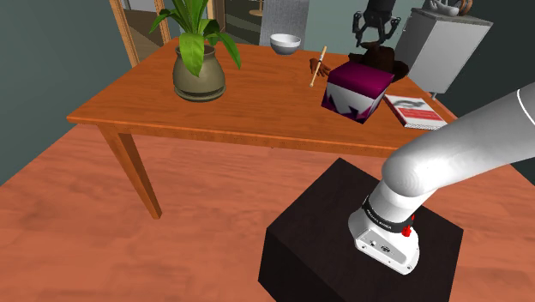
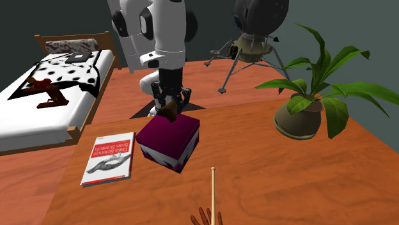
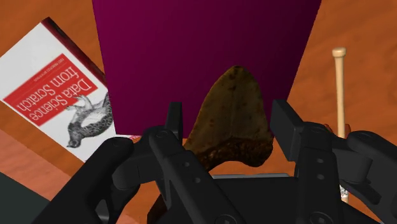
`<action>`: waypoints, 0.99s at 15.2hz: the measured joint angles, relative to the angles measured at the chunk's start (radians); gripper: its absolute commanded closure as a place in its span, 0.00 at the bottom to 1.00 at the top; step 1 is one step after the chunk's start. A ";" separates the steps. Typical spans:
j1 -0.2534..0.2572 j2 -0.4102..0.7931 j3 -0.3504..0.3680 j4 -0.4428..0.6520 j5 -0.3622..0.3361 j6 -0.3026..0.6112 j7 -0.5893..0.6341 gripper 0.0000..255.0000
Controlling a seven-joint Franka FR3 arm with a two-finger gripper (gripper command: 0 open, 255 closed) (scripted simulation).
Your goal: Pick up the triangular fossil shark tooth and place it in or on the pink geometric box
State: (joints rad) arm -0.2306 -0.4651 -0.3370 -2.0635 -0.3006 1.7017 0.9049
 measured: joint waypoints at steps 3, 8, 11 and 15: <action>-0.017 -0.023 -0.032 -0.032 -0.018 0.020 -0.037 1.00; -0.023 -0.031 -0.043 -0.097 -0.028 0.077 -0.033 1.00; -0.025 -0.037 -0.046 -0.143 -0.034 0.116 -0.023 1.00; -0.029 -0.038 -0.055 -0.196 -0.043 0.168 -0.016 1.00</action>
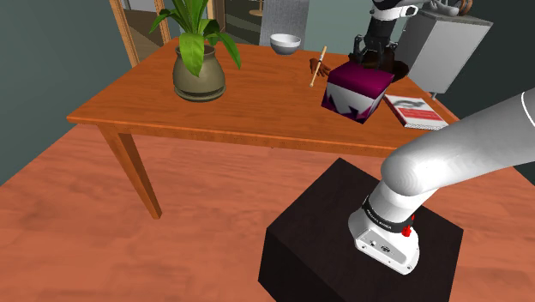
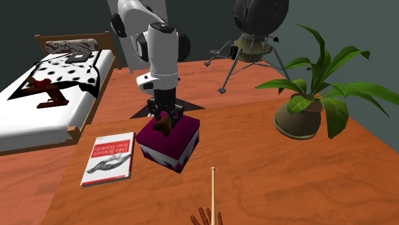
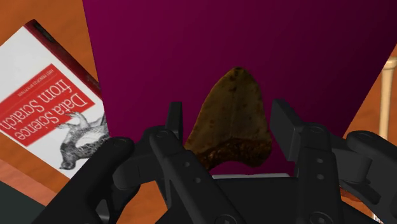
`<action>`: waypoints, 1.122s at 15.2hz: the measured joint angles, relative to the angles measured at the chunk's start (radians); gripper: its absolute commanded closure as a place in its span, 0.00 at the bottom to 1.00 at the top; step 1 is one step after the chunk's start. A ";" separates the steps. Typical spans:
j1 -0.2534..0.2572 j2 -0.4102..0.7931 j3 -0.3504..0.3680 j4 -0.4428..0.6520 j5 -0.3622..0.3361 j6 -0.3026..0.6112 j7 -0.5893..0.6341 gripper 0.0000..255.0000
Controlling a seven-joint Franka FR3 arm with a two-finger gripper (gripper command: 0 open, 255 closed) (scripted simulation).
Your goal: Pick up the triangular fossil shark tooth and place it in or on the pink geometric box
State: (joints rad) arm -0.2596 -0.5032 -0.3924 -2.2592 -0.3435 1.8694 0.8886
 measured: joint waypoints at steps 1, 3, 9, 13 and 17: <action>-0.002 -0.001 -0.003 -0.016 -0.003 0.015 0.002 1.00; -0.001 0.001 -0.004 -0.024 -0.004 0.025 0.004 1.00; -0.001 0.002 -0.005 -0.027 -0.004 0.029 0.004 0.00; -0.001 0.002 -0.005 -0.027 -0.004 0.029 0.004 0.00; 0.000 -0.002 0.002 0.014 0.002 -0.014 -0.004 0.00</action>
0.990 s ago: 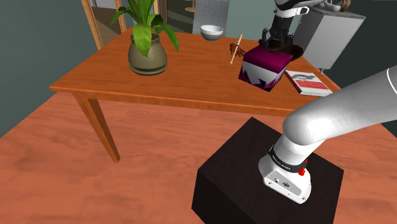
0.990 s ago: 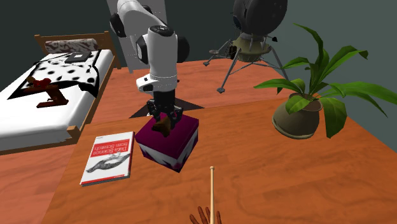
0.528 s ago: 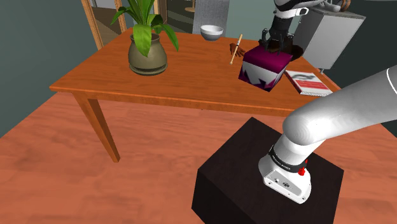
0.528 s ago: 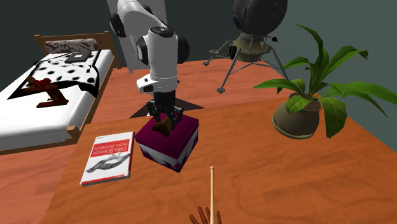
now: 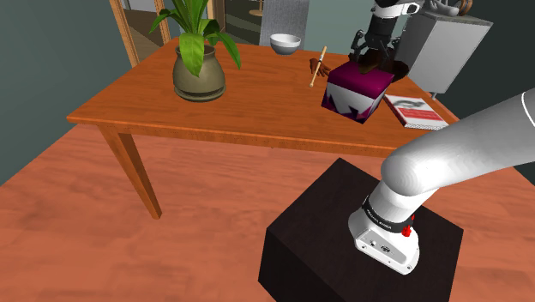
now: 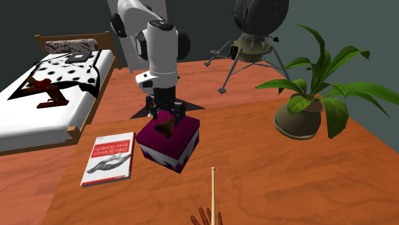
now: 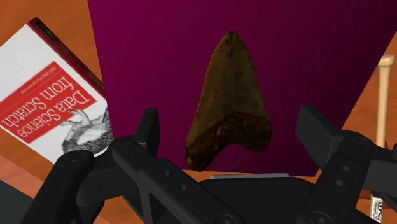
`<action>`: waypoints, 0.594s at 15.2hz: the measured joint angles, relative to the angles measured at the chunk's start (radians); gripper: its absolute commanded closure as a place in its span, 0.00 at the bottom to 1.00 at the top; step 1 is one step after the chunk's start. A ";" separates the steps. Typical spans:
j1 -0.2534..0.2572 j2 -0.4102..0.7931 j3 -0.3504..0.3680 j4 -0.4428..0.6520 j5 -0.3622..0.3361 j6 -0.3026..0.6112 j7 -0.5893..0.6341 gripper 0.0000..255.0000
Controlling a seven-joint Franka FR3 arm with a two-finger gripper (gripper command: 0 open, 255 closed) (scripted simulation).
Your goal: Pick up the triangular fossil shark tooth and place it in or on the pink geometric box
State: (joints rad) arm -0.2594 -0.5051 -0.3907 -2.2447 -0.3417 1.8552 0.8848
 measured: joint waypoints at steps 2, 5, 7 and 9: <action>0.006 -0.008 0.021 0.046 0.010 -0.057 0.006 0.00; 0.008 -0.008 0.026 0.067 0.013 -0.079 0.005 0.00; 0.008 -0.008 0.026 0.070 0.013 -0.083 0.004 0.00; 0.007 -0.009 0.026 0.070 0.013 -0.084 0.003 0.00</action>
